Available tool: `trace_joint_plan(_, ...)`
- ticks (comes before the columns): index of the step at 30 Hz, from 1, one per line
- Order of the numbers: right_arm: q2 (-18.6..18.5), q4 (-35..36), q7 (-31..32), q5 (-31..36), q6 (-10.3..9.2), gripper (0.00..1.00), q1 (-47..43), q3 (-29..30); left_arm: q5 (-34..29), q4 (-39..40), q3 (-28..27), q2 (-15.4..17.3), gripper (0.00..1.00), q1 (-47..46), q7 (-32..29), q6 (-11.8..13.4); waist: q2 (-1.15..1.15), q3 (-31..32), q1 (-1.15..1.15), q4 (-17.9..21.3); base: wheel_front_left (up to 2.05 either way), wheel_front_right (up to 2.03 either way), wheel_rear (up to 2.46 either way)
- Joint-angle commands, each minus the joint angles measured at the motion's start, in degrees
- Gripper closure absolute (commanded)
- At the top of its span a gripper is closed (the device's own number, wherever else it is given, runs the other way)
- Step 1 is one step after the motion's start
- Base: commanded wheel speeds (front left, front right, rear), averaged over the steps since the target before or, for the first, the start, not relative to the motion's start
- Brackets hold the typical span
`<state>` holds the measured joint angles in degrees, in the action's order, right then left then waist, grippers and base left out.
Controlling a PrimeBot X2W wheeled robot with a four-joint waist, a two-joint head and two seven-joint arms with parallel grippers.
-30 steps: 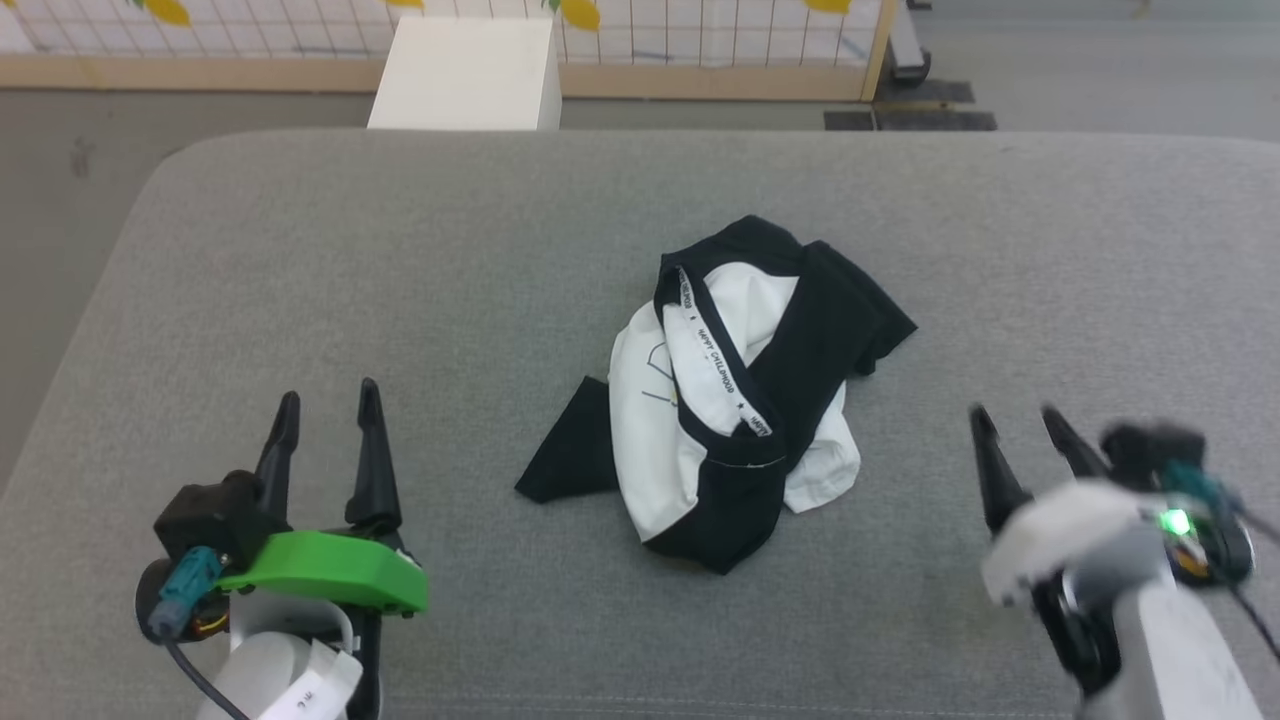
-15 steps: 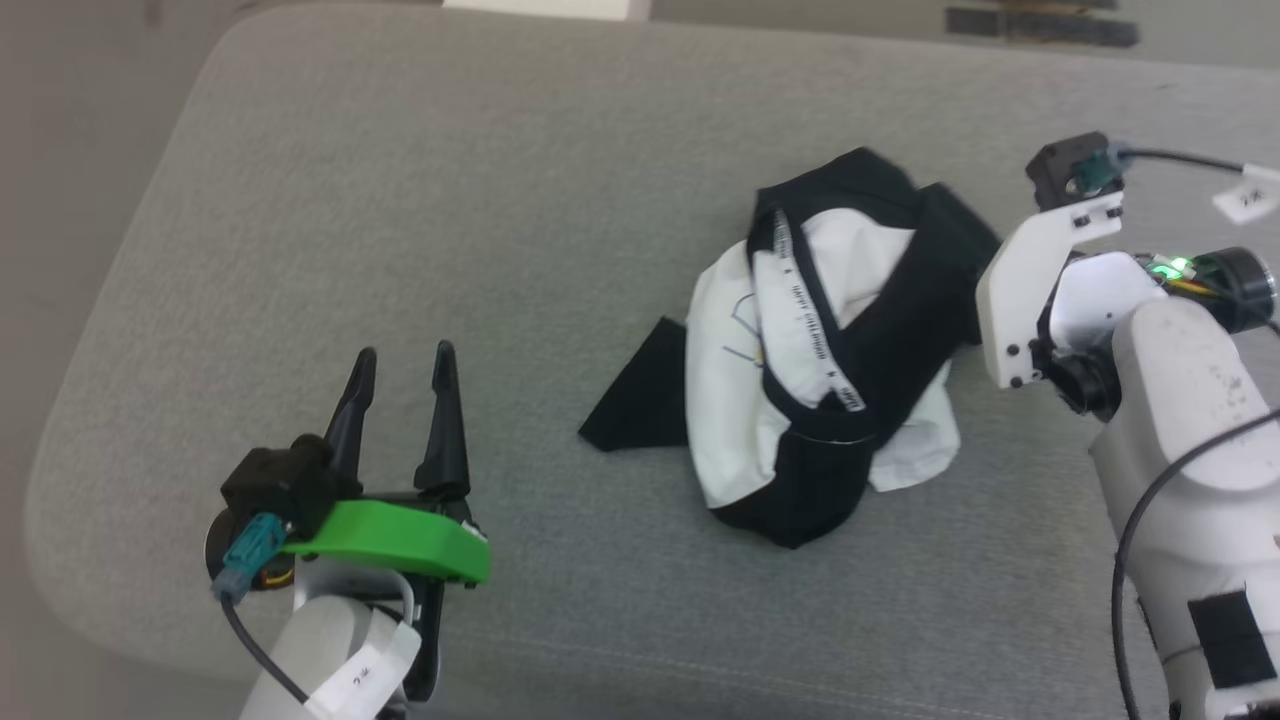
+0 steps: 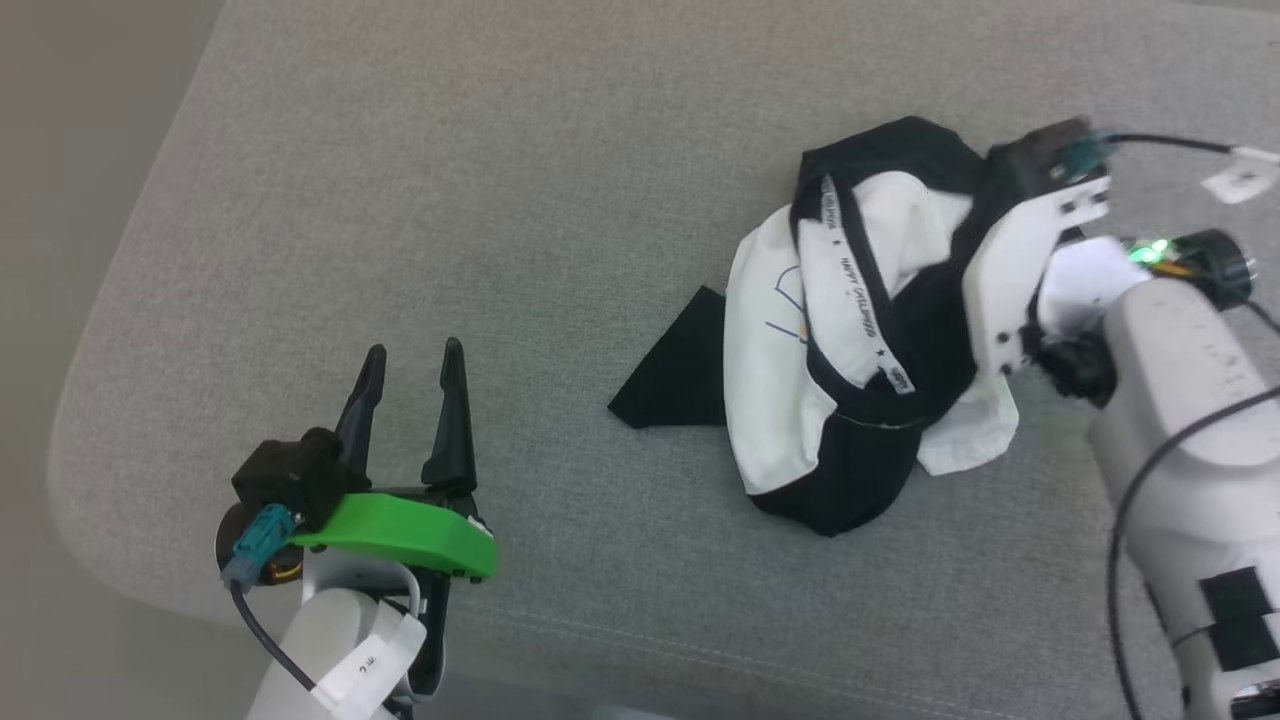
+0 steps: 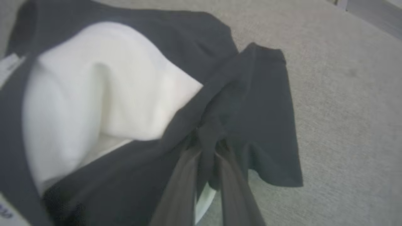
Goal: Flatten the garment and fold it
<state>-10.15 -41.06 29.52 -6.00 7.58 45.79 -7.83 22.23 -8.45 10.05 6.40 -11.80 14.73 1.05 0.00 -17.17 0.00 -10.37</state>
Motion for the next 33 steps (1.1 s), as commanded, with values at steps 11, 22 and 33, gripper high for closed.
trace_joint_plan(11, -8.60, 14.26, -2.76, -4.62, -0.09, 1.00, -16.89, 21.61, -0.84, -2.01, -1.04, -0.64, 0.00, 1.83, 0.27, -1.20, 0.00, 7.60, 0.00, 6.97, 0.00, 0.00, 0.00)
trace_joint_plan(22, 2.90, 26.22, -5.12, -7.45, -0.09, 0.00, -31.48, 31.77, 0.20, -3.72, -0.74, -0.70, 0.00, 3.21, -0.02, -1.56, 0.00, 10.06, 0.00, 8.30, 0.00, 0.00, 0.00)
trace_joint_plan(33, 7.18, 37.60, -8.78, -8.33, -0.09, 0.00, -39.20, 33.71, 1.11, -3.89, -0.50, -0.77, 0.00, 4.31, -0.09, -1.30, 0.00, 11.77, 0.00, 7.09, 0.00, 0.00, 0.00)
